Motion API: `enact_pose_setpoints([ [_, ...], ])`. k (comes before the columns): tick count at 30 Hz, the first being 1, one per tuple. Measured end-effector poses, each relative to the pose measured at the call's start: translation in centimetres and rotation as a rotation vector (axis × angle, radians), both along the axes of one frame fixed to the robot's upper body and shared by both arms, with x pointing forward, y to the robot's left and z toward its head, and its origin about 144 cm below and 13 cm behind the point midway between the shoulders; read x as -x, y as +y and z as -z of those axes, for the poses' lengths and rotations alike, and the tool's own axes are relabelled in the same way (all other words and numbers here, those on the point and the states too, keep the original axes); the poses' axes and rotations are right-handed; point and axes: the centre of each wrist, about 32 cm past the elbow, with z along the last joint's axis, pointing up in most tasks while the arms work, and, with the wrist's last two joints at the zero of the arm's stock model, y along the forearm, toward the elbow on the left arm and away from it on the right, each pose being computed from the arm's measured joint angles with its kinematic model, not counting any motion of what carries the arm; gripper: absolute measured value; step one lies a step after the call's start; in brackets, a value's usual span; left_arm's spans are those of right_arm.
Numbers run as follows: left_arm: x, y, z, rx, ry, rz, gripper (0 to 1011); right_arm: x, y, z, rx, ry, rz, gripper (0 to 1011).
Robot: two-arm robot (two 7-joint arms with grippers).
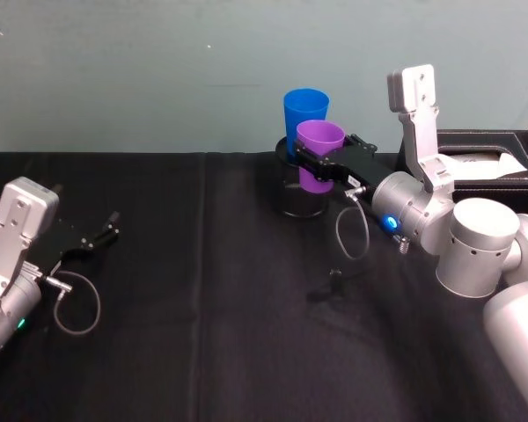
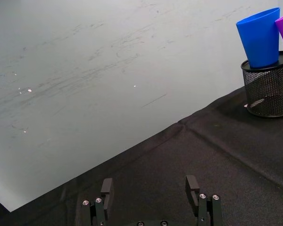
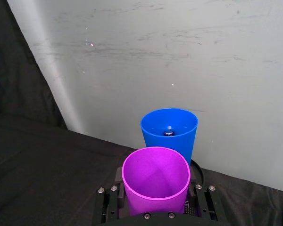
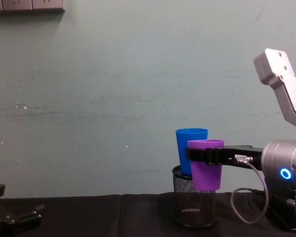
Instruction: Pick up one cup with a gripper and tap it against the other cup.
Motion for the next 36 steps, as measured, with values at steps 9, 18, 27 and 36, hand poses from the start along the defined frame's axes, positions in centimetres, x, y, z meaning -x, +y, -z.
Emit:
enact_pose_setpoints([
  [9, 0.00, 0.00, 0.00, 0.000, 0.000, 0.000, 1000, 0.00, 0.00, 0.00, 0.000, 0.000, 0.000, 731],
  [18, 0.00, 0.00, 0.00, 0.000, 0.000, 0.000, 1000, 0.00, 0.00, 0.00, 0.000, 0.000, 0.000, 731],
  [27, 0.00, 0.00, 0.00, 0.000, 0.000, 0.000, 1000, 0.00, 0.00, 0.00, 0.000, 0.000, 0.000, 731],
  [36, 0.00, 0.00, 0.00, 0.000, 0.000, 0.000, 1000, 0.00, 0.00, 0.00, 0.000, 0.000, 0.000, 731],
])
